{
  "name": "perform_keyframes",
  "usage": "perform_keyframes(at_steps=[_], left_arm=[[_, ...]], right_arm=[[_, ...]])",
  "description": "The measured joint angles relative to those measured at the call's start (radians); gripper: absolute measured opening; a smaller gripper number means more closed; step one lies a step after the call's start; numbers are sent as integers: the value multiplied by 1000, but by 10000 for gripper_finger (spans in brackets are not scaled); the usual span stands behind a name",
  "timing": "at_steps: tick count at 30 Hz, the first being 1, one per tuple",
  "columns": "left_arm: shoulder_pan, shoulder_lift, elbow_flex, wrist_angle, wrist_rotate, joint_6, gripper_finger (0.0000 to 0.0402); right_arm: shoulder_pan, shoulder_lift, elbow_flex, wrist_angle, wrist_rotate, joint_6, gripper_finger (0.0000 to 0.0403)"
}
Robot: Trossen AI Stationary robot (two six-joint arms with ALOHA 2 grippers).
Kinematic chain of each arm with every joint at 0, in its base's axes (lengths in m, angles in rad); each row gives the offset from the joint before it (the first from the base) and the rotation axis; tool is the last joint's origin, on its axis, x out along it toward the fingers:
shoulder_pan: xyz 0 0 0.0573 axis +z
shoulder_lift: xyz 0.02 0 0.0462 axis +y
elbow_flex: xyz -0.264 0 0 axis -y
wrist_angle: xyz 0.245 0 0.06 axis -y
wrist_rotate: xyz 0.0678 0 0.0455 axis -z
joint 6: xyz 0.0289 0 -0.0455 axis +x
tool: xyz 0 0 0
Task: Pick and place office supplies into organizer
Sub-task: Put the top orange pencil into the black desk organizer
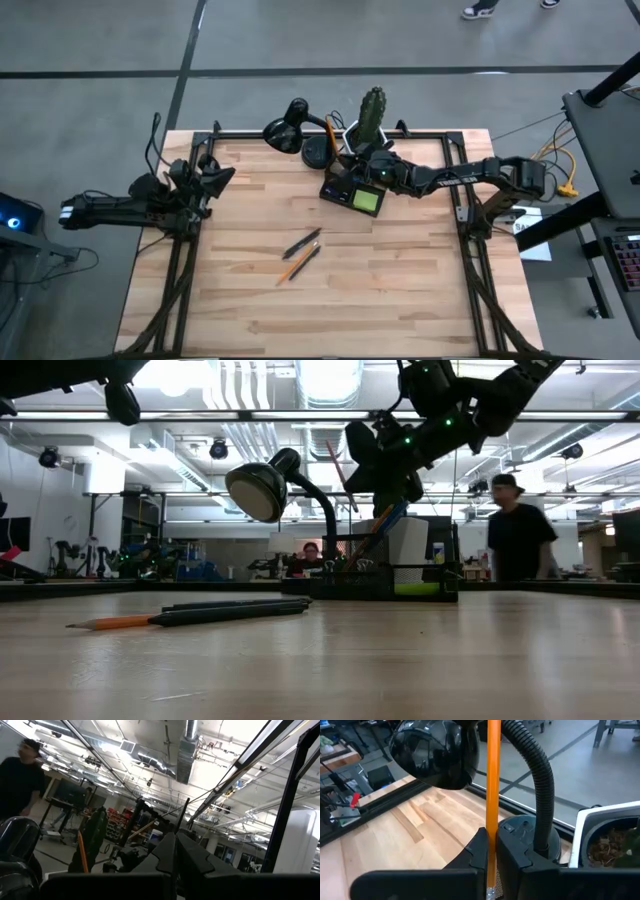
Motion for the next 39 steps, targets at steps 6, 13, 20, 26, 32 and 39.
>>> perform_keyframes(at_steps=[6, 13, 20, 26, 32, 39], left_arm=[[0, 3, 0, 0, -1, 0, 0], [0, 4, 0, 0, -1, -2, 0], [0, 3, 0, 0, -1, -2, 0], [0, 4, 0, 0, -1, -4, 0], [0, 4, 0, -1, -1, -4, 0], [0, 2, 0, 2, -1, -4, 0]], right_arm=[[0, 0, -14, 0, -9, -4, 13], [-1, 0, -32, -24, -26, 8, 13], [-3, 0, -33, -24, -51, 11, 13], [-6, 7, -33, 1, -54, 9, 13], [-11, 84, -33, 163, -42, 54, 13], [-10, 145, -32, 291, -3, 45, 13]])
